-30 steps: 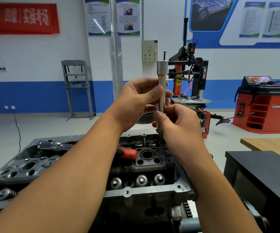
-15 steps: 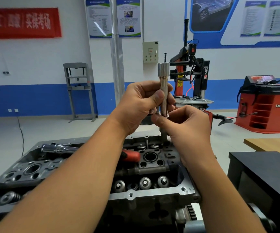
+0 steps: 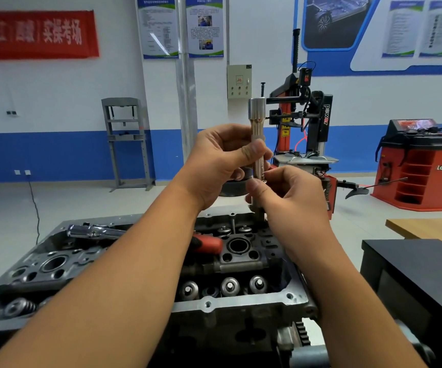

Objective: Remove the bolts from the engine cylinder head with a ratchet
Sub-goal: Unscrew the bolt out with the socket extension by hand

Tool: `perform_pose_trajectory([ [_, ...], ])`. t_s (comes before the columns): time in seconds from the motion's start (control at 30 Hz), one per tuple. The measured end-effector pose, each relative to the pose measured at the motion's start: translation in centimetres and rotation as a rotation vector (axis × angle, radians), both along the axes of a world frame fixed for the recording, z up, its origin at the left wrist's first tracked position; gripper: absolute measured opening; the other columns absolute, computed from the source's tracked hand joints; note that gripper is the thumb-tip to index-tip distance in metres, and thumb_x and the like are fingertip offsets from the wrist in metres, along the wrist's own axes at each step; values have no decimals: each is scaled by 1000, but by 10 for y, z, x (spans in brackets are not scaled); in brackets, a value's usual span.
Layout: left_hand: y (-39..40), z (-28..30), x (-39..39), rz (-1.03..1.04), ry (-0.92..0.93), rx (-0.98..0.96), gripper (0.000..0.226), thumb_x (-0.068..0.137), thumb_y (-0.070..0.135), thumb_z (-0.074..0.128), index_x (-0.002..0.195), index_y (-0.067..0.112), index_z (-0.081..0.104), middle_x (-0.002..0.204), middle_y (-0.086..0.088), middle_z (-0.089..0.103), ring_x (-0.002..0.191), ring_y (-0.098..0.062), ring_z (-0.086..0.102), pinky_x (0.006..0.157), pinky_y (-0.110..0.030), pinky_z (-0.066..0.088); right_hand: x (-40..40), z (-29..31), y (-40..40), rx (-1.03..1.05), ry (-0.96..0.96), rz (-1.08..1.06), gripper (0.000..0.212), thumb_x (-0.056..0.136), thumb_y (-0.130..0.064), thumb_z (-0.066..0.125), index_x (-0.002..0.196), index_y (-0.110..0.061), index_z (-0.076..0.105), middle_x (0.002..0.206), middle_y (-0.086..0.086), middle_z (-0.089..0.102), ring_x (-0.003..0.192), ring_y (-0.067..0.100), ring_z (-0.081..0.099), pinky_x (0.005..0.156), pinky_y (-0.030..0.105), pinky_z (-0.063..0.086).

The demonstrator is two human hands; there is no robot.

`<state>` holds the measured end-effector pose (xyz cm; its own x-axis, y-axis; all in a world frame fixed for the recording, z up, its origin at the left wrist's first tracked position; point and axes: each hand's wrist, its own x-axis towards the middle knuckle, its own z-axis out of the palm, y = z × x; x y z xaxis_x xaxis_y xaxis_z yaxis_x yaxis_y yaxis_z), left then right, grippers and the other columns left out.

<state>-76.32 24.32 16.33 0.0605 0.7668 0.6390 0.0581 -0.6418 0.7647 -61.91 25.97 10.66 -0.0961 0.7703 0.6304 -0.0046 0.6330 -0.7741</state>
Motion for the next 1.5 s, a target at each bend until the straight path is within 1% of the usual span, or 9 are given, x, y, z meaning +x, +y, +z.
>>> perform_pose_trajectory([
  [0.2, 2, 2, -1, -156, 34, -86, 24, 109, 8, 44, 119, 9, 66, 97, -5, 76, 86, -21, 68, 75, -34, 51, -2, 0, 3, -66, 43, 124, 17, 104, -16, 59, 93, -19, 72, 82, 4, 76, 81, 27, 76, 79, 61, 61],
  [0.43, 1, 2, -1, 21, -11, -24, 24, 78, 16, 79, 94, 10, 62, 82, -8, 70, 68, -18, 62, 53, -23, 43, -1, 2, 2, -76, 166, 99, 22, 78, -48, 79, 84, -28, 76, 77, 3, 77, 74, 28, 75, 75, 61, 62],
  [0.53, 3, 1, -1, 35, -15, -47, 30, 75, 20, 80, 98, 10, 64, 86, -11, 66, 77, -27, 59, 63, -35, 46, 0, -1, 2, -54, 138, 57, 32, 68, -51, 85, 82, -25, 74, 76, 1, 76, 73, 27, 75, 73, 57, 63],
  [0.7, 0, 1, -1, -148, 59, -131, 22, 107, 18, 51, 117, 15, 71, 102, -4, 77, 92, -19, 70, 85, -47, 50, -2, -1, 5, -31, 172, 60, 11, 91, -19, 80, 86, -21, 71, 74, 1, 75, 70, 30, 73, 71, 58, 62],
  [0.83, 2, 0, -3, -80, 60, -72, 20, 104, 4, 53, 115, 12, 69, 94, -3, 77, 87, -18, 71, 76, -42, 52, -3, -1, 5, -25, 165, 96, 12, 98, -14, 70, 90, -22, 70, 78, 4, 75, 71, 29, 72, 69, 54, 60],
  [1.1, 2, -1, -3, -109, 21, -17, 18, 98, 0, 61, 113, 5, 70, 95, -11, 78, 93, -26, 74, 80, -45, 59, -1, -1, 4, -25, 134, 23, 46, 57, -62, 89, 84, -29, 71, 77, 4, 75, 75, 30, 75, 72, 56, 63],
  [1.2, 2, -1, -2, -90, 9, -11, 15, 97, 2, 63, 110, 6, 71, 94, -10, 79, 83, -26, 72, 62, -34, 46, 1, -2, 4, -13, 139, -36, 49, 54, -59, 90, 79, -23, 69, 74, 3, 75, 71, 28, 75, 70, 55, 62],
  [1.4, 4, -2, -3, -67, 21, -8, 19, 93, 7, 70, 112, 8, 71, 98, -10, 80, 92, -32, 71, 76, -49, 44, 0, -2, 2, 53, 89, -7, 14, 85, -24, 85, 84, -21, 71, 73, -1, 76, 71, 23, 77, 73, 54, 63],
  [1.5, 3, -1, -3, -62, -16, -18, 34, 84, 15, 75, 116, 8, 69, 99, -11, 79, 84, -23, 74, 63, -30, 49, 0, -2, 4, 80, 75, 36, 8, 93, -15, 77, 87, -20, 72, 76, 0, 77, 72, 25, 76, 73, 55, 63],
])
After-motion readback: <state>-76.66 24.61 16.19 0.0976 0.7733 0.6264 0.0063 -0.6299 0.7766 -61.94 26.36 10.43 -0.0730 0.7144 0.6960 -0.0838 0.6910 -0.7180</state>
